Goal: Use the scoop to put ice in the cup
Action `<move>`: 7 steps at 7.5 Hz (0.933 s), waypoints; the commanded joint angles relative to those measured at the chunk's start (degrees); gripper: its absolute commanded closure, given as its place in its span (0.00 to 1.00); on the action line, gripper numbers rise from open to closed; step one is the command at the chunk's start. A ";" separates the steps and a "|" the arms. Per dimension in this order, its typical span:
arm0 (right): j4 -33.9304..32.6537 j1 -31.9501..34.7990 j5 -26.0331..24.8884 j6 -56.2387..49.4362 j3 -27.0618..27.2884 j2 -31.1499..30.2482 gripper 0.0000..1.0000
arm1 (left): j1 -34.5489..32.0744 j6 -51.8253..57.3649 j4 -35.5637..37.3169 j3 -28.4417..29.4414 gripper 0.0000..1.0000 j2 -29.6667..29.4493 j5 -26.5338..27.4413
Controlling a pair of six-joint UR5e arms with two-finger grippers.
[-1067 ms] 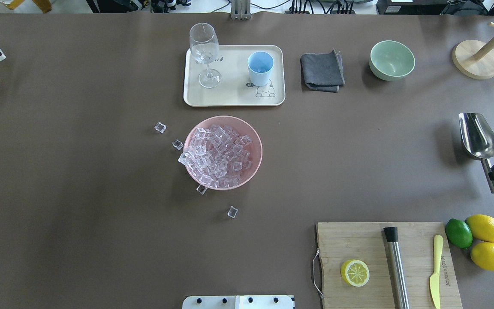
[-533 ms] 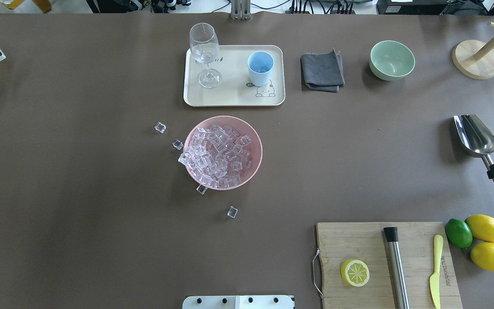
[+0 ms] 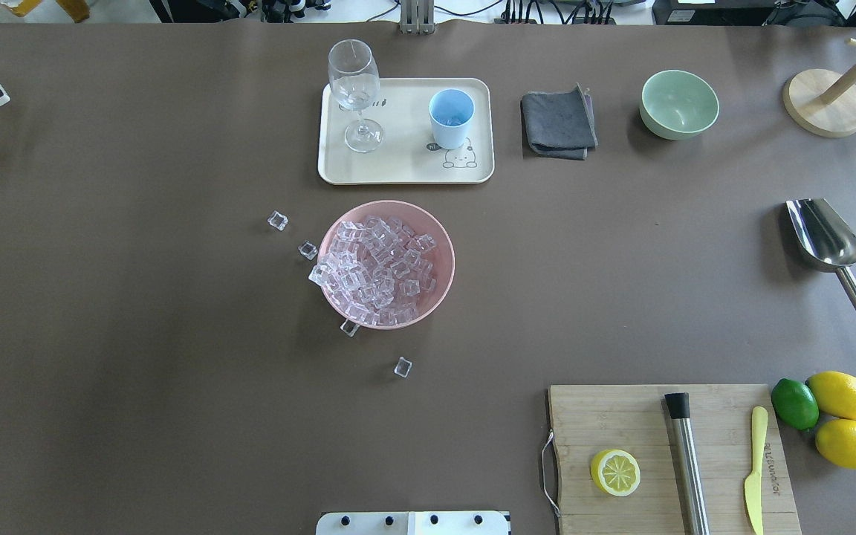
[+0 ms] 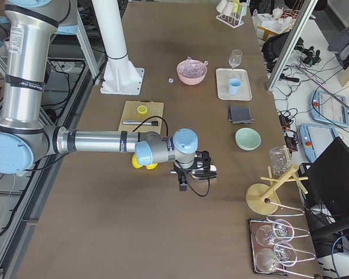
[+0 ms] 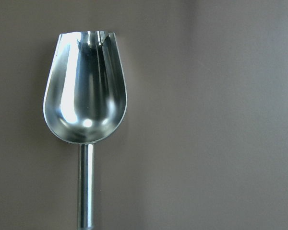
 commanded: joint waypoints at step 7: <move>-12.65 10.17 -0.38 -4.52 0.27 -0.44 0.01 | 0.30 0.09 -0.07 0.27 0.01 -0.12 -0.04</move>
